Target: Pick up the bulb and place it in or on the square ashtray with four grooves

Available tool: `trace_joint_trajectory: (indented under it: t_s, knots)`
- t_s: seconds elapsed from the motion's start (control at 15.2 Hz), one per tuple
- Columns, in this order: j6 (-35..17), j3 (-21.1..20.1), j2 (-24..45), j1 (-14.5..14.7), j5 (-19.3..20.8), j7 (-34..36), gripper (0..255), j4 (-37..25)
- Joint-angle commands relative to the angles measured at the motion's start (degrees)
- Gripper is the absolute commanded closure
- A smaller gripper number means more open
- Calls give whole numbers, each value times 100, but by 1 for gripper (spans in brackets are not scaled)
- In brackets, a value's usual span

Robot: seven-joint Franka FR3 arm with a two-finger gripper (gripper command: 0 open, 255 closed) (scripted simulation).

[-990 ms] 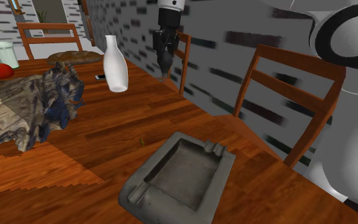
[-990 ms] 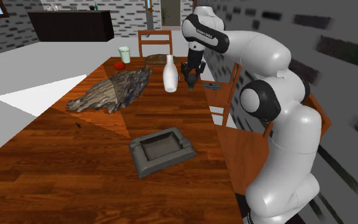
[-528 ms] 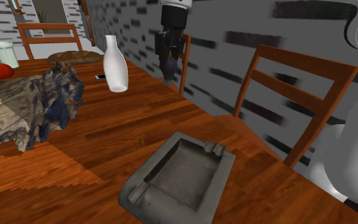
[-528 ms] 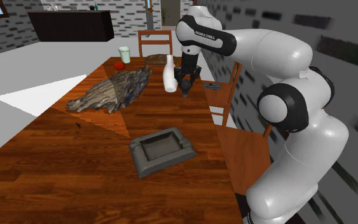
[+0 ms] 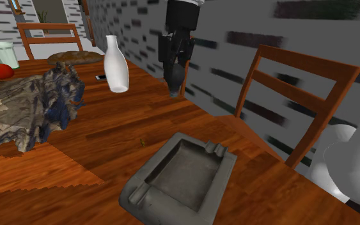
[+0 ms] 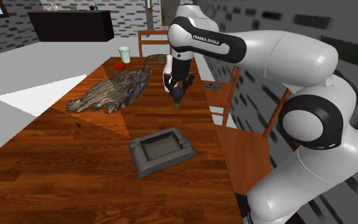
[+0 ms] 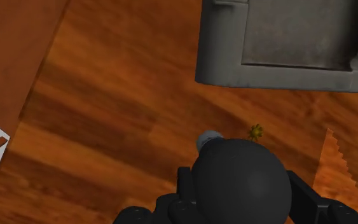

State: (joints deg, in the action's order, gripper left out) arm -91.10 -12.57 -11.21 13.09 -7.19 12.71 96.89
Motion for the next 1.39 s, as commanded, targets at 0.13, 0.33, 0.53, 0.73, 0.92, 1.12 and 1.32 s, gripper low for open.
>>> trace_joint_trajectory:
  t_s: [0.13, 0.33, 0.53, 0.73, 0.92, 1.12, 1.32]
  knots:
    - [-23, -270, -455, 192, -124, 449, 255, 418]
    - [-10, -488, -701, 333, -219, 794, 255, 598]
    - [13, -724, -899, 471, -317, 1154, 255, 716]
    - [40, -975, -1047, 608, -413, 1531, 255, 775]
    - [-102, -1058, -1140, 658, -464, 1624, 255, 989]
    - [-328, -1065, -1216, 673, -495, 1590, 255, 1289]
    - [-552, -1077, -1280, 690, -526, 1558, 255, 1576]
